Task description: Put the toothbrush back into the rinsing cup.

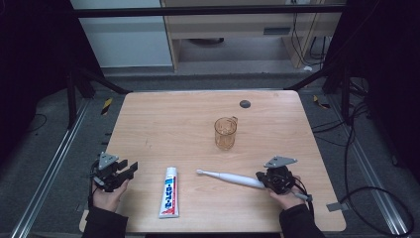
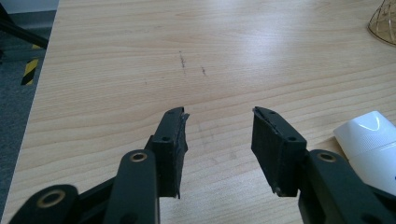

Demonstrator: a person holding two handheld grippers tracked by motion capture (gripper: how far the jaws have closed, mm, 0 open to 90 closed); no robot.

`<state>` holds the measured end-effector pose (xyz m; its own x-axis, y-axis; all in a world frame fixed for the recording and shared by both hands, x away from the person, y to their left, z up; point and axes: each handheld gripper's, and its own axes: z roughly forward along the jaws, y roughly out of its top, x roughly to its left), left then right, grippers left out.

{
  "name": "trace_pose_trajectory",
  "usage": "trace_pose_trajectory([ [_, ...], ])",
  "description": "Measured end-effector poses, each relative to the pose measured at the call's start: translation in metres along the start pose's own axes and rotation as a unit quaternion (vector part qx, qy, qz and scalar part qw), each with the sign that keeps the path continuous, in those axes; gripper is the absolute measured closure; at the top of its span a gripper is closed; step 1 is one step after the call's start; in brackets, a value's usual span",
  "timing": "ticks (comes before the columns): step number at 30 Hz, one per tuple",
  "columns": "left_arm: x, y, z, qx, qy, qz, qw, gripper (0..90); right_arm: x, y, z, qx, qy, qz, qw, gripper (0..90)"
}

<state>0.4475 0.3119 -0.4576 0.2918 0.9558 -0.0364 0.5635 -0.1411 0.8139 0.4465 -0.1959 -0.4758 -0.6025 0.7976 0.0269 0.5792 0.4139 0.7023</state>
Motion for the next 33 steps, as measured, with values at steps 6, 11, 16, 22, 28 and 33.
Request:
trace_pose_trajectory([
  [6,0.001,0.000,0.000,0.002,0.001,0.001,1.0000,54.1,0.002,-0.004,-0.003,0.001,0.003,0.002,1.0000,89.4],
  [11,0.001,0.000,0.000,0.003,0.001,0.001,1.0000,54.1,0.005,-0.007,-0.005,0.004,0.006,-0.002,1.0000,89.2],
  [16,0.000,-0.001,0.001,0.003,0.001,0.001,1.0000,54.1,0.010,-0.010,-0.008,0.003,0.011,-0.001,0.9999,89.2],
  [22,0.000,-0.001,0.001,0.004,0.001,0.001,1.0000,54.1,0.015,-0.013,-0.010,0.002,0.017,-0.003,0.9999,89.3],
  [28,0.000,-0.001,0.001,0.004,0.001,0.002,1.0000,54.1,0.016,-0.013,-0.010,0.001,0.012,-0.006,0.9999,88.4],
  [33,0.000,0.000,0.002,0.004,0.000,0.003,1.0000,53.7,0.012,-0.008,-0.016,-0.008,0.002,-0.003,1.0000,83.1],
])
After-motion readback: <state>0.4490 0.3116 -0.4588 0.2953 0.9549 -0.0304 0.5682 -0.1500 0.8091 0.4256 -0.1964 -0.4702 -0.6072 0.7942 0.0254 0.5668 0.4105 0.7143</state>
